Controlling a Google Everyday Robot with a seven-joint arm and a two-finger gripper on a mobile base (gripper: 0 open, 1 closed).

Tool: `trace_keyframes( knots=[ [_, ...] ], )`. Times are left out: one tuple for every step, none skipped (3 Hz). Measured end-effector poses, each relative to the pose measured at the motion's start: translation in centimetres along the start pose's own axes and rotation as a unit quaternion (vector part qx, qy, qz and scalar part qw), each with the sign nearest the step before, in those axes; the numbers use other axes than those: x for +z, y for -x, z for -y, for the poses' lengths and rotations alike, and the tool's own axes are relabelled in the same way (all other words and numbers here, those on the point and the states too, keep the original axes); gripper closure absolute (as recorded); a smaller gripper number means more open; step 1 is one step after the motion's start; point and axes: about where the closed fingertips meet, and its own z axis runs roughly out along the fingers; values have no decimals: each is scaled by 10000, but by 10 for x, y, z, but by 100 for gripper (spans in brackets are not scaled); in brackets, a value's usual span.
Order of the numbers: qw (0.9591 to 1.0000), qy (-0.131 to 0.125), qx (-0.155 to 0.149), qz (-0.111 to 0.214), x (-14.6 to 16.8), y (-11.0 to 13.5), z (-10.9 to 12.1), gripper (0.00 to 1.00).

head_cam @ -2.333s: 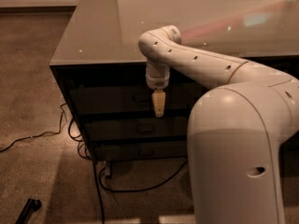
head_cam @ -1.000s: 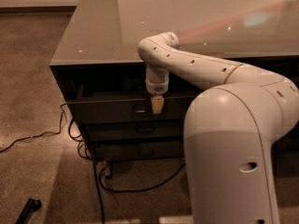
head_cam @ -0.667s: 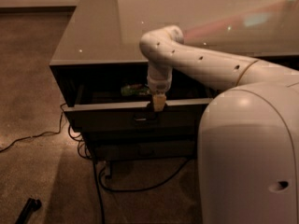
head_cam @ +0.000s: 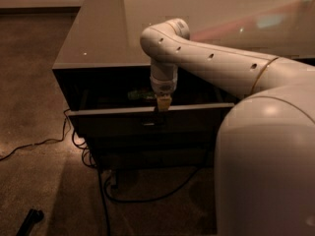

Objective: Open top drawer

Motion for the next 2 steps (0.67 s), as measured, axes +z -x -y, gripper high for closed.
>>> trace_keyframes(
  knots=[
    [10000, -53, 9, -2, -9, -1, 0, 0],
    [10000, -53, 9, -1, -9, -1, 0, 0]
  ],
)
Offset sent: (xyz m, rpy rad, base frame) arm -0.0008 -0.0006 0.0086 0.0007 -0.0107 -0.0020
